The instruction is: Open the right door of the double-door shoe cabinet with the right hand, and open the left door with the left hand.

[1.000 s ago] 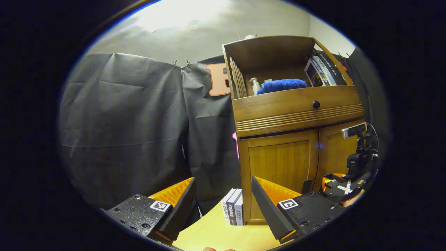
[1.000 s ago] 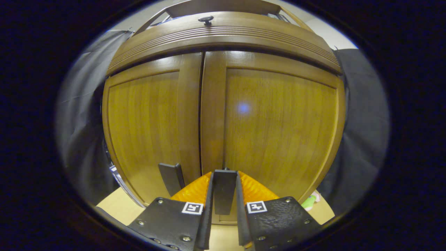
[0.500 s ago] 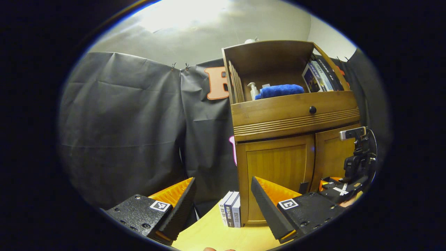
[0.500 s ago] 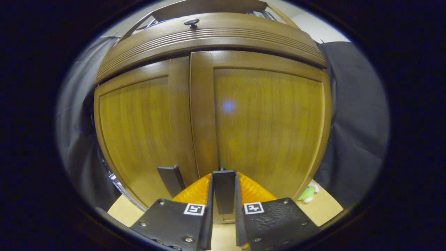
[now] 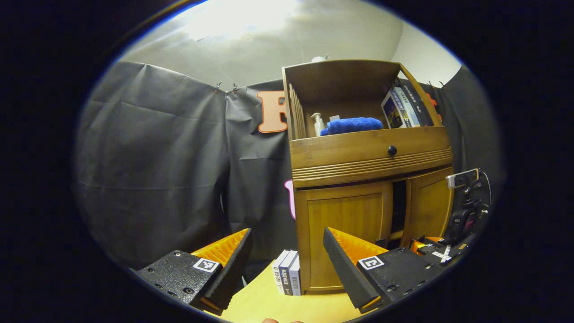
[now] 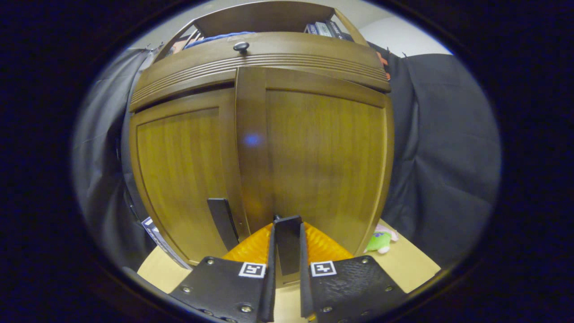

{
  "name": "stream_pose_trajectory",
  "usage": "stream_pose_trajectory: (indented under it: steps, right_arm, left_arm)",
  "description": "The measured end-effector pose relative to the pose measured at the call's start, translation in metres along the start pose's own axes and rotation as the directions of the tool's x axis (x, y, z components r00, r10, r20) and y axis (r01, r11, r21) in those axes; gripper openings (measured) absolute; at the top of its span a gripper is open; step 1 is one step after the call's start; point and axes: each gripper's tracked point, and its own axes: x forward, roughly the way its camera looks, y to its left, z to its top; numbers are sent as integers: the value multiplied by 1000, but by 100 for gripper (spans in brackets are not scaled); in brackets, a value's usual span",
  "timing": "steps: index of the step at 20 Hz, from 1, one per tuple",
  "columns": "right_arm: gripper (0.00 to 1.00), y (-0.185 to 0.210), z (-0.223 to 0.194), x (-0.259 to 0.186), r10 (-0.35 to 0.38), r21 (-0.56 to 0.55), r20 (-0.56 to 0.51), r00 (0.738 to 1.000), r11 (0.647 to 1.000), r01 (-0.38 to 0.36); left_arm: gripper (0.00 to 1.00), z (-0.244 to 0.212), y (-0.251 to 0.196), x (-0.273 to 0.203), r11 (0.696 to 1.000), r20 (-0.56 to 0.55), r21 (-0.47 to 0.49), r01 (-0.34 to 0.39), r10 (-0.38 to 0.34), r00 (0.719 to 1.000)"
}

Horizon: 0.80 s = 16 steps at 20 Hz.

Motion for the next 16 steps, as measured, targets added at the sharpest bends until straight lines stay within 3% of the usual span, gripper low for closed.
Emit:
stream_pose_trajectory:
  steps: [10,16]
  right_arm:
    - [22,-41,-8,-50,-29,4,-23,999,1000,29]
    - [22,-75,-12,-75,-84,24,-26,996,996,84]
  left_arm:
    - [97,-3,-44,-6,990,9,-36,134,-133,991]
    - [99,-12,-85,-16,971,8,-61,232,-232,973]
